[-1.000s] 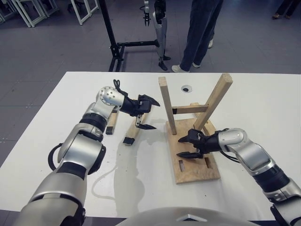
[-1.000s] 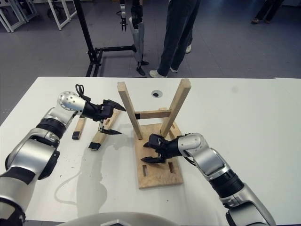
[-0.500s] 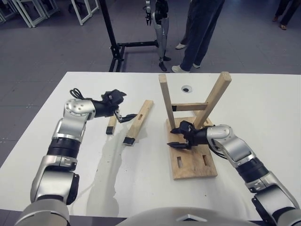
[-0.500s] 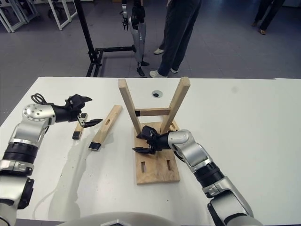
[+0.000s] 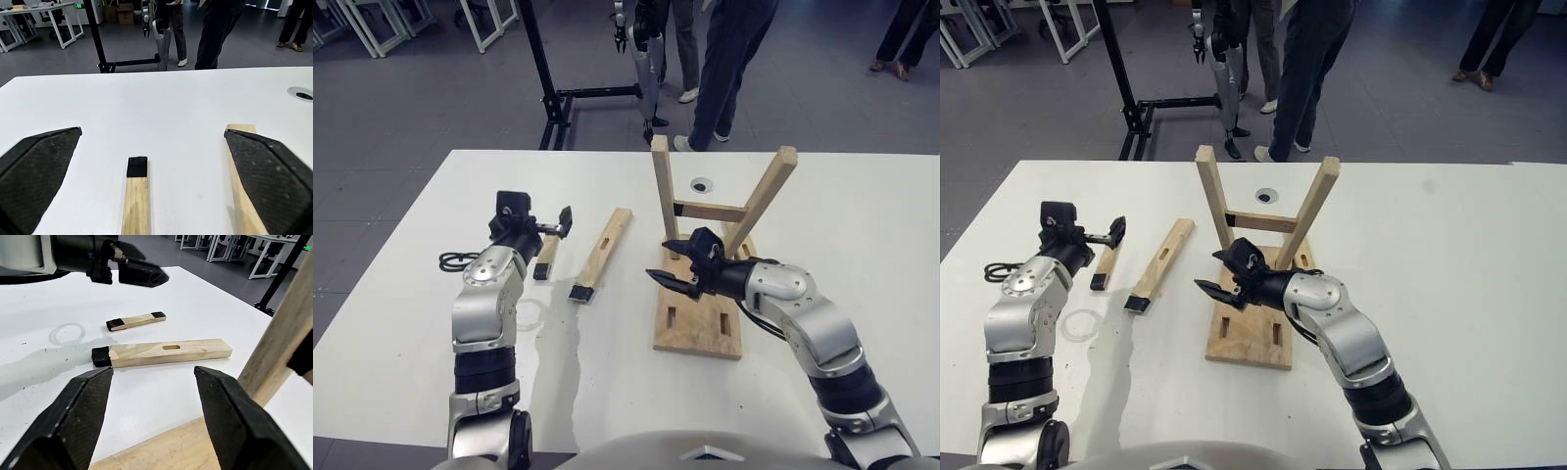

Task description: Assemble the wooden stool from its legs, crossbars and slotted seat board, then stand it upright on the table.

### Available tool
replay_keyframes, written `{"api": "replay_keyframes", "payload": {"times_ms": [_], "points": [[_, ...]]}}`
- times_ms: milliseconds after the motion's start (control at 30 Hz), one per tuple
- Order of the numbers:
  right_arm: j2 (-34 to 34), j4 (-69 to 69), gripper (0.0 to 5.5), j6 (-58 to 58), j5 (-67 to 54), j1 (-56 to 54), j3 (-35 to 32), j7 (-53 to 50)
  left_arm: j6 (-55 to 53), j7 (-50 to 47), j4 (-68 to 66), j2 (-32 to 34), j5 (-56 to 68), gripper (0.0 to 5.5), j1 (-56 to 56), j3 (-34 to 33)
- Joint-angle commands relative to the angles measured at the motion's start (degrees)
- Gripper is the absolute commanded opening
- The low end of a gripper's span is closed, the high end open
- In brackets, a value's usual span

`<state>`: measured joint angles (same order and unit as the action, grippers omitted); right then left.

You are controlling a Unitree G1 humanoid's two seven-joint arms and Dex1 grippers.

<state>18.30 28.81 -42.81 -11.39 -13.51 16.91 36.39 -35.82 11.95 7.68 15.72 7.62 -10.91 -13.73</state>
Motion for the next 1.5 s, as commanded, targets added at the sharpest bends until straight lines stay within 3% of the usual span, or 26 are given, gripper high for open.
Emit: {"api": "replay_keyframes", "payload": {"times_ms": [33,533,1000,1300,1500], "points": [[-0.52,5.59,3.06,-5.02,-1.99,1.55,-1.72,-3.27,3.21,-1.97,-4.16,0.73,-1.02,5.47,2.94,-1.86],[-1.00,7.94,3.06,-7.53,-5.43,1.17,-0.81,-8.69,10.69,3.45,-23.91,1.85,-0.35,5.47,6.85,1.44],[-0.50,6.71,3.06,-8.36,-7.14,-1.39,-3.41,-10.79,11.94,0.04,-25.95,-1.82,1.36,2.97,12.17,0.23],[-0.40,6.95,3.06,-8.64,-7.52,-1.18,-4.35,-12.07,15.59,0.07,-27.96,-2.75,-0.05,1.43,16.39,2.74],[-0.58,6.78,3.06,-8.55,-7.93,-1.27,-4.80,-12.22,16.59,-0.17,-28.65,-3.92,1.11,1.30,16.45,2.29]]}}
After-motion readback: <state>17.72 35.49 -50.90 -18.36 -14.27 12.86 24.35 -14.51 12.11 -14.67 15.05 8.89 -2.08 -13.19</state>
